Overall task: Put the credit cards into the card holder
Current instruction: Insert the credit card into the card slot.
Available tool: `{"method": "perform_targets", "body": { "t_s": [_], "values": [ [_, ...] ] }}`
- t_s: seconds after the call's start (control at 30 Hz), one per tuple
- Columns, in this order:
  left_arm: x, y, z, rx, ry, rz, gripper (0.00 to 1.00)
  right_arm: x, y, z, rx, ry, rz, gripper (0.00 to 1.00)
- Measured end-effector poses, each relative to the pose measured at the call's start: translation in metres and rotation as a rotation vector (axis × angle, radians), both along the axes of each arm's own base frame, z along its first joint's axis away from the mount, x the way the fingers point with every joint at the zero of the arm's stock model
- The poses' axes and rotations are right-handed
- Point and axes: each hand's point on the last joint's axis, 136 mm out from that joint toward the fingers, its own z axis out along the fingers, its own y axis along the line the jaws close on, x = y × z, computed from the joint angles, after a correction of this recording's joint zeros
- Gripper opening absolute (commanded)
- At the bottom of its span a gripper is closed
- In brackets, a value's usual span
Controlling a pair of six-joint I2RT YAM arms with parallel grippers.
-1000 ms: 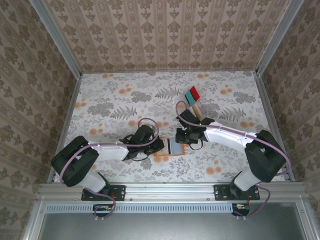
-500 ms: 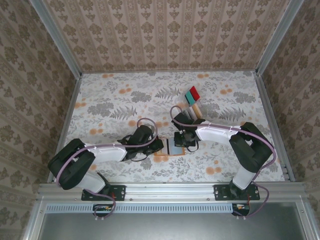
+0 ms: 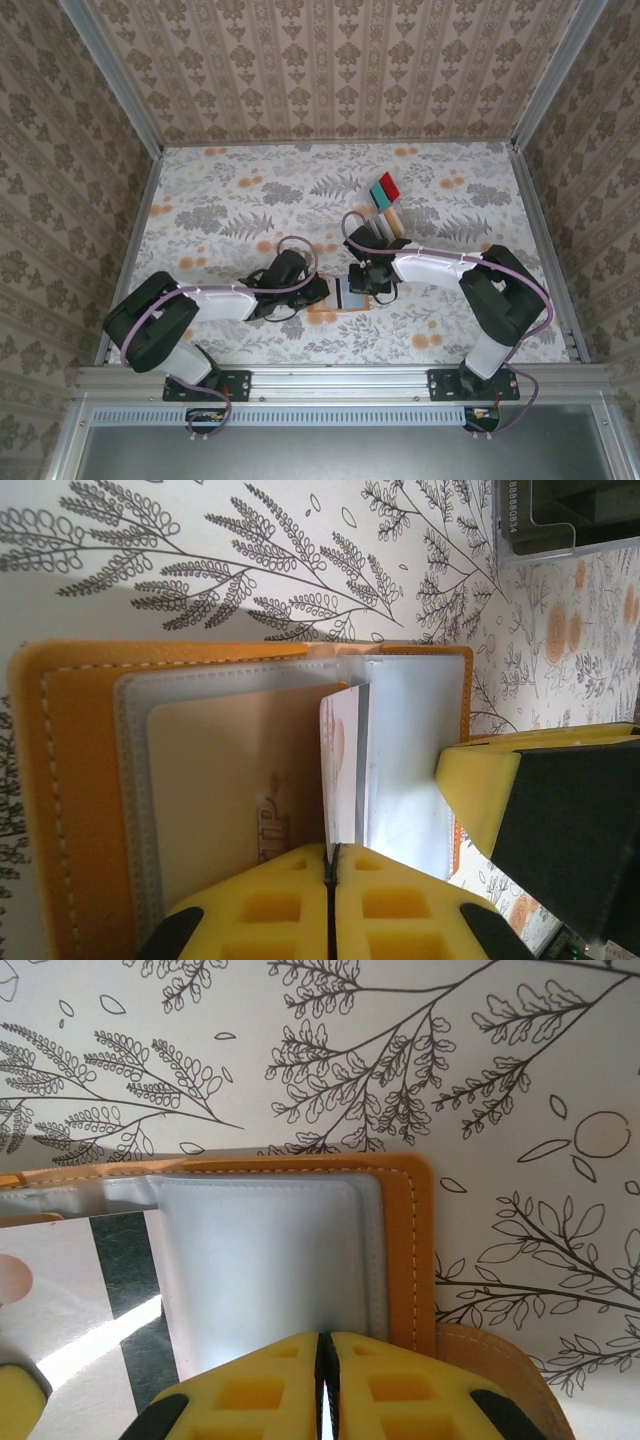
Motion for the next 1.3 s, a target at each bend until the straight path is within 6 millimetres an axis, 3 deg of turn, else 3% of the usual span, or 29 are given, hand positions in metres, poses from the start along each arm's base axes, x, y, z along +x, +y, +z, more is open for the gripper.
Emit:
{"method": "perform_targets", "body": {
  "t_s": [0.3, 0.63, 0.73, 0.77, 0.8, 0.83, 1.3],
  "values": [
    [0.001, -0.003, -0.006, 0.014, 0.016, -0.004, 0.11, 0.000, 0.000, 0.000, -0.003, -0.002, -0.001, 0.15],
    [-0.001, -0.005, -0.009, 0.109, 0.020, -0.052, 0.25, 0.001, -0.001, 0.000, -0.001, -0.003, -0.005, 0.15],
    [-0.003, -0.005, -0.009, 0.138, 0.017, -0.068, 0.25, 0.001, 0.000, 0.001, 0.001, -0.005, -0.006, 0.15],
    [-0.004, -0.005, -0.009, 0.147, 0.015, -0.073, 0.23, 0.001, 0.000, 0.000, 0.001, -0.005, -0.006, 0.15],
    [-0.004, -0.005, -0.009, 0.157, 0.014, -0.074, 0.07, 0.001, 0.000, 0.001, 0.001, -0.005, -0.006, 0.15],
    [-0.005, -0.004, -0.010, 0.166, 0.014, -0.077, 0.00, 0.001, 0.000, 0.001, 0.001, -0.005, -0.006, 0.15],
    [0.002, -0.012, -0.004, 0.083, 0.031, -0.002, 0.00, 0.002, -0.001, 0.000, 0.019, -0.013, -0.043, 0.15]
  ]
}}
